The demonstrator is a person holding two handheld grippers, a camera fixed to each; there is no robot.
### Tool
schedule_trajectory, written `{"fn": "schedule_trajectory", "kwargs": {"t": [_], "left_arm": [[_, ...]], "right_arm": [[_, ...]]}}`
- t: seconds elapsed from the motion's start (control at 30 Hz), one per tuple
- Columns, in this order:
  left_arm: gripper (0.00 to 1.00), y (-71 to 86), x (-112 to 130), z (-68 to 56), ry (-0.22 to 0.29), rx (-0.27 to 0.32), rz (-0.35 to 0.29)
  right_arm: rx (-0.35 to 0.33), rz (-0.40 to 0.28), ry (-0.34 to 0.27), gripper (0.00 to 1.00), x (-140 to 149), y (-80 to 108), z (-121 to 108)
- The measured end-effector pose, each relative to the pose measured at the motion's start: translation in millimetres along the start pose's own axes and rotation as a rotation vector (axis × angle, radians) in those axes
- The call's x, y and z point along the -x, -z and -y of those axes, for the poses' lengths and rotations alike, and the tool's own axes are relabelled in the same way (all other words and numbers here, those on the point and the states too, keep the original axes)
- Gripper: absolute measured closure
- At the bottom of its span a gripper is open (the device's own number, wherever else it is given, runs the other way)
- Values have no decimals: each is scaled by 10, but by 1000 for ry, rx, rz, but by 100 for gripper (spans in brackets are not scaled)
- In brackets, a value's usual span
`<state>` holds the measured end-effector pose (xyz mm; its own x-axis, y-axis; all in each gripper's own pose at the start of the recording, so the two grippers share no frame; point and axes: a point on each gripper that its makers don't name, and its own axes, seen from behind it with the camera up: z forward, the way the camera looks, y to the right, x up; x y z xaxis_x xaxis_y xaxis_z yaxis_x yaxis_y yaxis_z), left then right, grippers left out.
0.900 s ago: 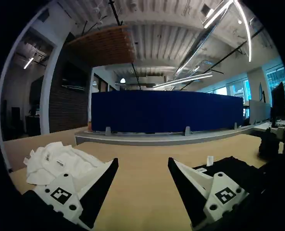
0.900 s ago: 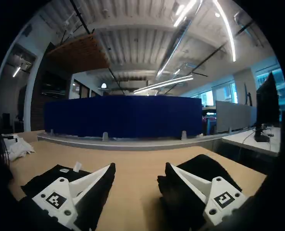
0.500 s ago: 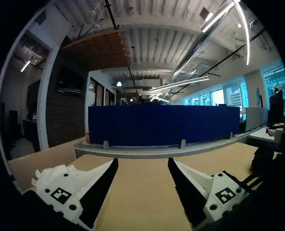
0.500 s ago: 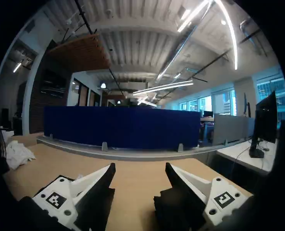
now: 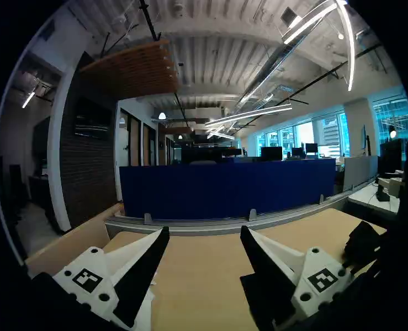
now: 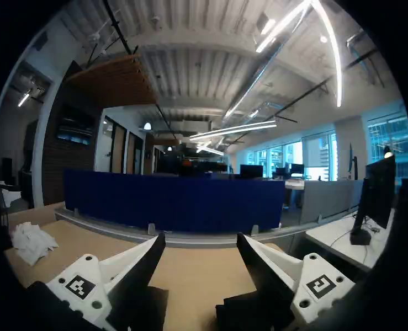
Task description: Fold towel
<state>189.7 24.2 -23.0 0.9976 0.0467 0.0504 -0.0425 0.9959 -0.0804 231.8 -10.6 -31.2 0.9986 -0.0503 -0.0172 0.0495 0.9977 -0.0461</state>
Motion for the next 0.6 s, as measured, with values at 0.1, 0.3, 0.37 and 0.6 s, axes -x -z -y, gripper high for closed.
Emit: {"fn": "schedule_trajectory", "kwargs": {"t": [0.1, 0.3, 0.37, 0.6], "left_arm": [[5, 34, -59, -25, -10, 11, 20], [5, 81, -90, -131, -9, 58, 77], [5, 90, -82, -195, -7, 88, 99], [5, 126, -29, -385, -19, 189, 172]], "right_arm": [[-10, 9, 7, 0, -95, 14, -8], [-56, 59, 37, 0, -131, 19, 50], [-83, 84, 48, 0, -101, 25, 92], [-181, 189, 91, 0, 44, 60, 209]]}}
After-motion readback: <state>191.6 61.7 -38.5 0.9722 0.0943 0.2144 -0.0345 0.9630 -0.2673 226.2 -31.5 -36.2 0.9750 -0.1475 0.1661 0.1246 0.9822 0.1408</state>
